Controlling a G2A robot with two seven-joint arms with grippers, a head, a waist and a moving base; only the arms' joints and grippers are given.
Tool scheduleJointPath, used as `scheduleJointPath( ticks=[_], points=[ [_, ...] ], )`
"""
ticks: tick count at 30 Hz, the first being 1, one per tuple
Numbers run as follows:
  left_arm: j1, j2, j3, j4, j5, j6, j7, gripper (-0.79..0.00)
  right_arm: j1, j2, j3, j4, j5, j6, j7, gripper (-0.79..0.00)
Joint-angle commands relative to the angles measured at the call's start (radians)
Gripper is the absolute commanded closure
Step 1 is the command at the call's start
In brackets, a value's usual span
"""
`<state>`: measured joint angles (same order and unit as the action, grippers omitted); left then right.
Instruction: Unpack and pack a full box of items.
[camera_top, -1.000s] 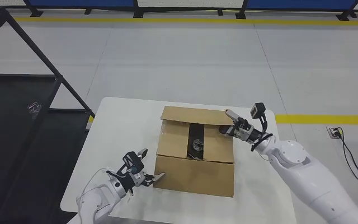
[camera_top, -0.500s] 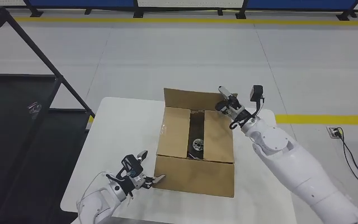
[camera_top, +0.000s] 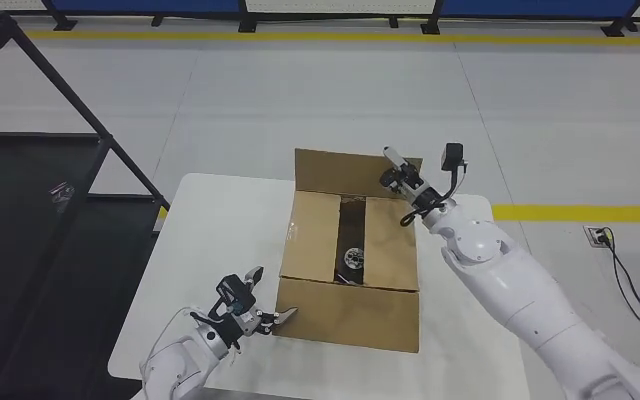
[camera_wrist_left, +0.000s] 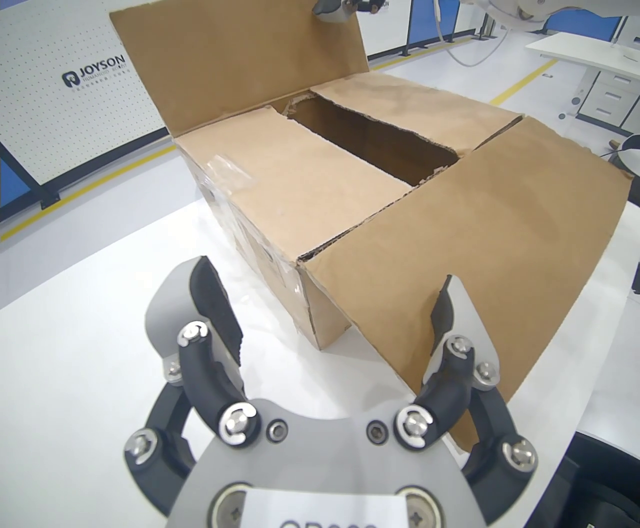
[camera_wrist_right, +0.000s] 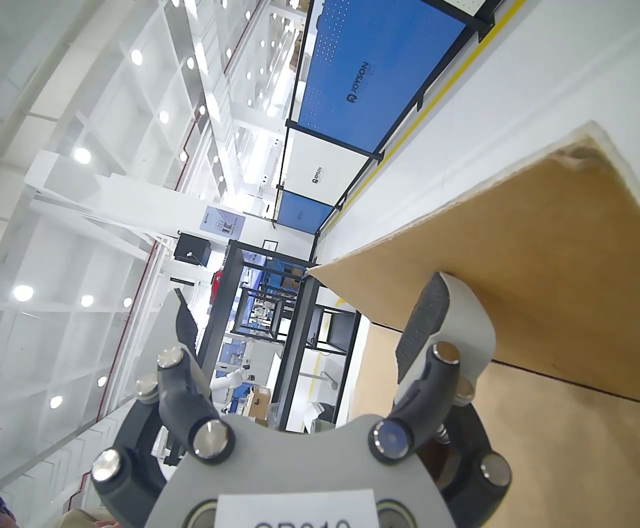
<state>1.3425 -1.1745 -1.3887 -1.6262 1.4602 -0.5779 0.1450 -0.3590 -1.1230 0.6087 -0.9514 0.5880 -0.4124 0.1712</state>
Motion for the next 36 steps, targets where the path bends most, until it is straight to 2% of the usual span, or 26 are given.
scheduleJointPath(
  ticks=[1, 5, 11, 26, 36],
  points=[
    [0.000, 0.000, 0.000, 0.000, 0.000, 0.000, 0.000, -0.785, 0.000, 0.000, 0.000, 0.000, 0.000, 0.000, 0.000, -0.785],
    [0.001, 0.000, 0.001, -0.001, 0.000, 0.002, -0.001, -0.785, -0.003, -0.001, -0.002, 0.000, -0.018, 0.026, -0.003, -0.785],
    [-0.004, 0.000, 0.018, -0.009, 0.008, 0.022, -0.026, -0.785, 0.046, -0.051, -0.015, 0.055, -0.060, 0.234, -0.132, -0.785],
    [0.017, 0.007, 0.020, -0.001, 0.018, 0.025, -0.011, -0.785, 0.161, -0.209, -0.049, 0.387, 0.002, 0.233, 0.037, -0.785],
    [0.013, 0.010, 0.036, 0.008, 0.030, 0.016, -0.011, -0.785, 0.187, -0.275, -0.035, 0.553, 0.019, 0.234, 0.138, -0.785]
  ],
)
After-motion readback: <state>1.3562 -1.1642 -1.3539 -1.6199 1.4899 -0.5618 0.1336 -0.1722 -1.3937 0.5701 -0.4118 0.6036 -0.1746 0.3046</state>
